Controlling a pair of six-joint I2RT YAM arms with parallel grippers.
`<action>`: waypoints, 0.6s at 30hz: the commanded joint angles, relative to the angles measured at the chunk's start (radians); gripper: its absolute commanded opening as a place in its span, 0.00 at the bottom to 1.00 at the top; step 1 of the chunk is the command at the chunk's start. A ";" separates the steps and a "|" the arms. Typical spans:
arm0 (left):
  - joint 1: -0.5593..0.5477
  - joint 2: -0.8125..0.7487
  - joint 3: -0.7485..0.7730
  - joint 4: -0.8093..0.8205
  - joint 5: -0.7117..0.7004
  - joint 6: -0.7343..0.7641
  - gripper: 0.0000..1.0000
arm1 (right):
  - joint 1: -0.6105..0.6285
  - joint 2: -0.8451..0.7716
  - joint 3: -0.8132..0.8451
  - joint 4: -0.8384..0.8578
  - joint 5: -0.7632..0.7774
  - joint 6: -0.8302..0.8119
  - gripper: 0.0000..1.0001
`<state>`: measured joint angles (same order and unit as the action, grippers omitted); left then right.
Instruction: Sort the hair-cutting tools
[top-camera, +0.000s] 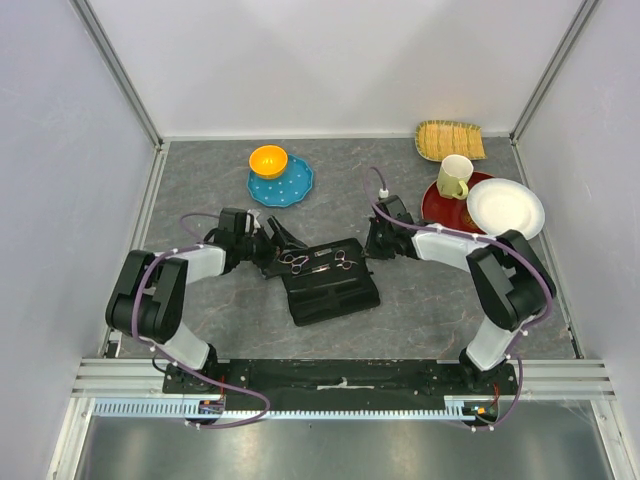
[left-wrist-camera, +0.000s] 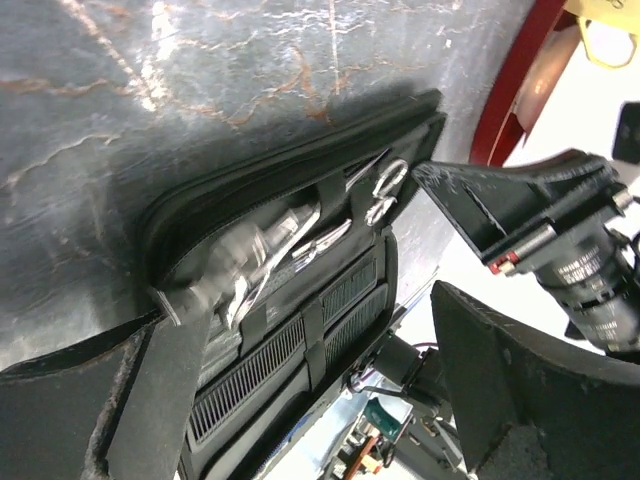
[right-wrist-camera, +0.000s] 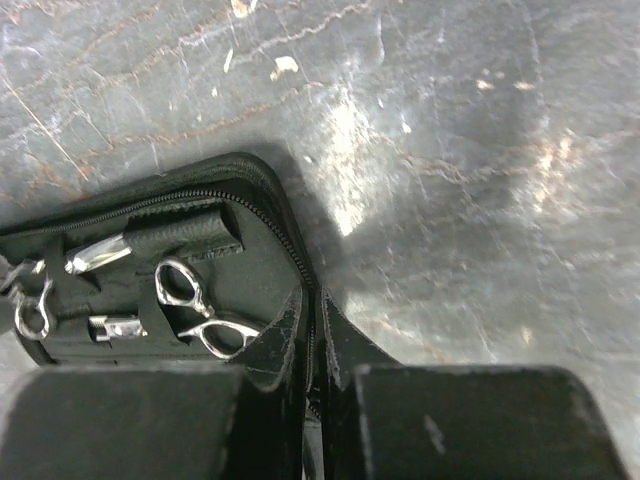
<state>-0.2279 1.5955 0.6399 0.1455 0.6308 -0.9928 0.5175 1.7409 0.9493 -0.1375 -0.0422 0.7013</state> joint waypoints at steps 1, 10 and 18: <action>-0.004 -0.035 0.081 -0.253 -0.077 0.062 0.96 | 0.003 -0.096 0.086 -0.140 0.137 -0.072 0.13; -0.008 -0.095 0.165 -0.402 -0.149 0.120 0.91 | 0.042 -0.112 0.181 -0.146 0.137 -0.138 0.25; -0.011 -0.083 0.116 -0.367 -0.149 0.184 0.34 | 0.191 0.008 0.267 -0.065 -0.047 -0.224 0.11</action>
<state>-0.2329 1.5105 0.7746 -0.2390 0.4973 -0.8848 0.6453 1.6848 1.1519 -0.2600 0.0109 0.5316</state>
